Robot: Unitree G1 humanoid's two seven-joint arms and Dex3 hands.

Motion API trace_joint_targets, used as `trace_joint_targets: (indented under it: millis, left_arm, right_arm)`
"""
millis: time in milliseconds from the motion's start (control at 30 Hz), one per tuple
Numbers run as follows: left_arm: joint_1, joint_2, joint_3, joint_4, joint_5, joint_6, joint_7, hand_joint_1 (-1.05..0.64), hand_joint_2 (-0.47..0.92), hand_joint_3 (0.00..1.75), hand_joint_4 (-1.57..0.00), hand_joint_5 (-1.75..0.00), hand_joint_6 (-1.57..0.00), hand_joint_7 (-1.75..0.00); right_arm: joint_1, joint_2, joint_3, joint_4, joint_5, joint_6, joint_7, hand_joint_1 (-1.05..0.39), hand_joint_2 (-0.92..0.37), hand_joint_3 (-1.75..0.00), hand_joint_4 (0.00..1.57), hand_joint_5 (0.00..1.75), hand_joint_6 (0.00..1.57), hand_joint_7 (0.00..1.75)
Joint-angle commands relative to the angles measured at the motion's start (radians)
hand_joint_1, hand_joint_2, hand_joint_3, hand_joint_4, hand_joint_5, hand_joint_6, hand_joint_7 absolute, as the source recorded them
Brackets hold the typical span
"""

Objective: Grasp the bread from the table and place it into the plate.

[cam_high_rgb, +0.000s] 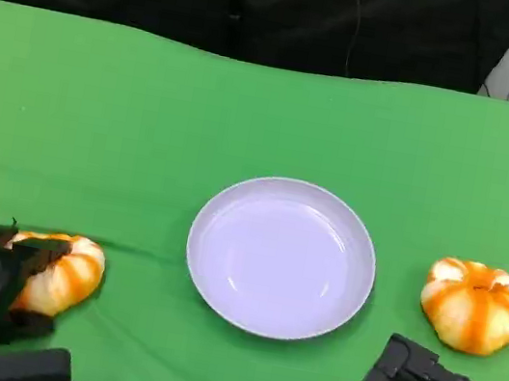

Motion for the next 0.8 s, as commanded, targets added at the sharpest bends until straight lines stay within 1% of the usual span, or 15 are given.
trace_joint_targets:
  millis: [33, 67, 100, 133, 167, 233, 267, 367, 500, 633, 733, 800]
  left_arm:
    - [0.006, -0.017, 0.012, 0.018, -0.047, 0.006, 0.056, -0.3, 0.92, 0.09, -0.84, -0.77, -1.06, -0.18]
    - [0.01, -0.018, 0.016, 0.008, -0.053, -0.002, 0.082, -0.28, 0.92, 0.09, -0.84, -0.86, -1.09, -0.19]
    - [0.012, -0.017, 0.016, 0.002, -0.055, -0.006, 0.097, -0.2, 0.92, 0.16, -0.7, -1.37, -0.92, -0.82]
    - [0.013, -0.016, 0.015, -0.001, -0.056, -0.009, 0.109, -0.16, 0.92, 0.19, -0.64, -1.59, -0.72, -1.3]
    - [0.014, -0.015, 0.013, -0.002, -0.058, -0.011, 0.116, -0.15, 0.92, 0.2, -0.62, -1.67, -0.66, -1.47]
    - [0.029, -0.005, 0.027, -0.064, -0.068, 0.004, 0.1, -0.13, 0.92, 0.21, -0.6, -1.73, -0.56, -1.65]
    - [0.038, 0.001, 0.037, -0.101, -0.074, 0.012, 0.087, -0.12, 0.92, 0.2, -0.58, -1.74, -0.5, -1.71]
    - [0.058, 0.011, 0.052, -0.177, -0.08, 0.035, 0.064, -0.1, 0.92, 0.18, -0.57, -1.75, -0.45, -1.74]
    - [0.069, 0.012, 0.059, -0.21, -0.078, 0.05, 0.05, -0.09, 0.92, 0.17, -0.57, -1.75, -0.44, -1.75]
    - [0.099, 0.035, 0.106, -0.387, -0.089, 0.059, 0.008, -0.07, 0.92, 0.16, -0.58, -1.75, -0.45, -1.75]
    - [0.115, 0.034, 0.132, -0.516, -0.086, 0.107, -0.073, -0.09, 0.92, 0.25, -0.57, -1.75, -0.47, -1.75]
    - [0.116, 0.028, 0.14, -0.579, -0.08, 0.13, -0.114, -0.09, 0.91, 0.27, -0.59, -1.75, -0.49, -1.75]
  right_arm:
    - [0.002, -0.008, -0.005, -0.005, 0.003, -0.003, -0.004, -0.14, -0.67, -1.01, 0.77, 1.75, 0.71, 1.52]
    - [0.002, -0.008, -0.005, -0.006, 0.002, -0.001, -0.005, -0.14, -0.67, -1.01, 0.77, 1.75, 0.71, 1.52]
    - [0.002, -0.008, -0.005, -0.007, 0.002, 0.001, -0.006, -0.14, -0.67, -1.01, 0.77, 1.75, 0.72, 1.52]
    - [0.003, -0.008, -0.005, -0.008, 0.001, 0.002, -0.006, -0.15, -0.67, -1.01, 0.77, 1.75, 0.72, 1.52]
    - [0.003, -0.008, -0.005, -0.008, 0.001, 0.003, -0.007, -0.15, -0.67, -1.01, 0.77, 1.75, 0.72, 1.52]
    - [0.002, -0.009, -0.005, -0.007, 0.001, 0.0, -0.006, -0.15, -0.67, -1.01, 0.77, 1.75, 0.72, 1.52]
    - [0.002, -0.008, -0.005, -0.006, 0.002, -0.001, -0.005, -0.15, -0.67, -1.01, 0.77, 1.75, 0.72, 1.52]
    - [0.0, -0.008, -0.006, -0.004, 0.004, 0.001, -0.005, -0.15, -0.67, -1.01, 0.78, 1.75, 0.72, 1.52]
    - [-0.001, -0.009, -0.007, -0.004, 0.004, 0.002, -0.005, -0.14, -0.67, -1.02, 0.78, 1.75, 0.72, 1.52]
    - [-0.008, -0.01, -0.01, 0.008, 0.012, -0.003, 0.003, -0.14, -0.66, -1.02, 0.78, 1.75, 0.72, 1.52]
    - [-0.012, -0.011, -0.011, 0.016, 0.011, -0.009, 0.005, -0.13, -0.66, -1.03, 0.78, 1.75, 0.73, 1.52]
    - [-0.014, -0.013, -0.012, 0.019, 0.01, -0.012, 0.007, -0.13, -0.67, -1.03, 0.78, 1.75, 0.72, 1.52]
